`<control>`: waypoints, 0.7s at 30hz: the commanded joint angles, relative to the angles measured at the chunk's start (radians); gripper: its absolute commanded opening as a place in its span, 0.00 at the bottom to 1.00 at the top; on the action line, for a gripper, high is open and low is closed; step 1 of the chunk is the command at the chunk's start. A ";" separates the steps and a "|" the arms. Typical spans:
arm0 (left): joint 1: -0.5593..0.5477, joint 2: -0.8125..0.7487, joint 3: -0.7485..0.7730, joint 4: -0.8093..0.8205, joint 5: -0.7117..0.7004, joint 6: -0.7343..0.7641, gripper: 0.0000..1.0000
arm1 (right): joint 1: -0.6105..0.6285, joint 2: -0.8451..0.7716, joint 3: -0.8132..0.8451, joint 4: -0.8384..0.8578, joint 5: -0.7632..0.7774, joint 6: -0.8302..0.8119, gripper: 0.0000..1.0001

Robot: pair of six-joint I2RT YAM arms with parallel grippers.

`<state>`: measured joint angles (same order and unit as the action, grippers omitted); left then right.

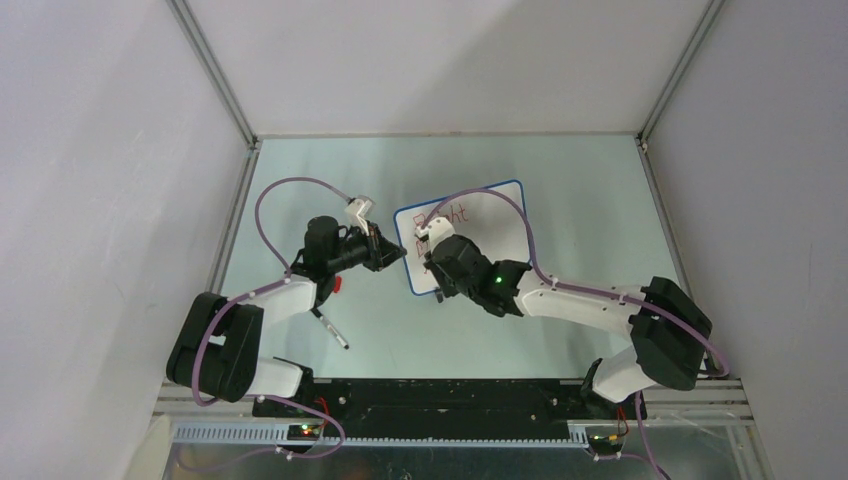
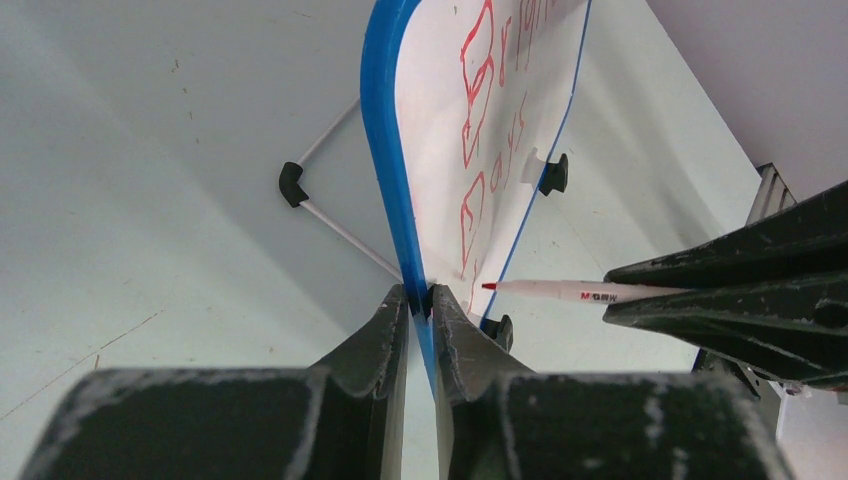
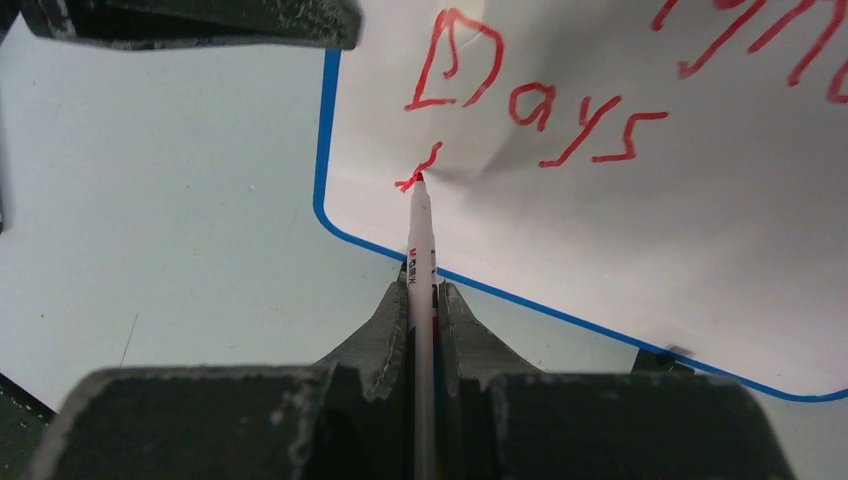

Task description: Write a sentence on the whiteboard

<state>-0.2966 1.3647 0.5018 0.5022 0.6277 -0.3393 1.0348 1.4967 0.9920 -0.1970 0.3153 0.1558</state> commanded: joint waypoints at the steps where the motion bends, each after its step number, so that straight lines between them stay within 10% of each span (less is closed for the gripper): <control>1: -0.012 -0.029 0.049 0.002 -0.003 0.026 0.16 | -0.015 -0.021 0.055 0.022 -0.007 -0.011 0.00; 21: -0.011 -0.028 0.049 0.001 -0.003 0.026 0.16 | -0.042 0.017 0.087 0.020 0.009 -0.017 0.00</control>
<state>-0.2974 1.3647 0.5018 0.5018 0.6277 -0.3393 1.0035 1.4979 1.0389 -0.1963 0.3130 0.1459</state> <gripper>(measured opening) 0.156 0.136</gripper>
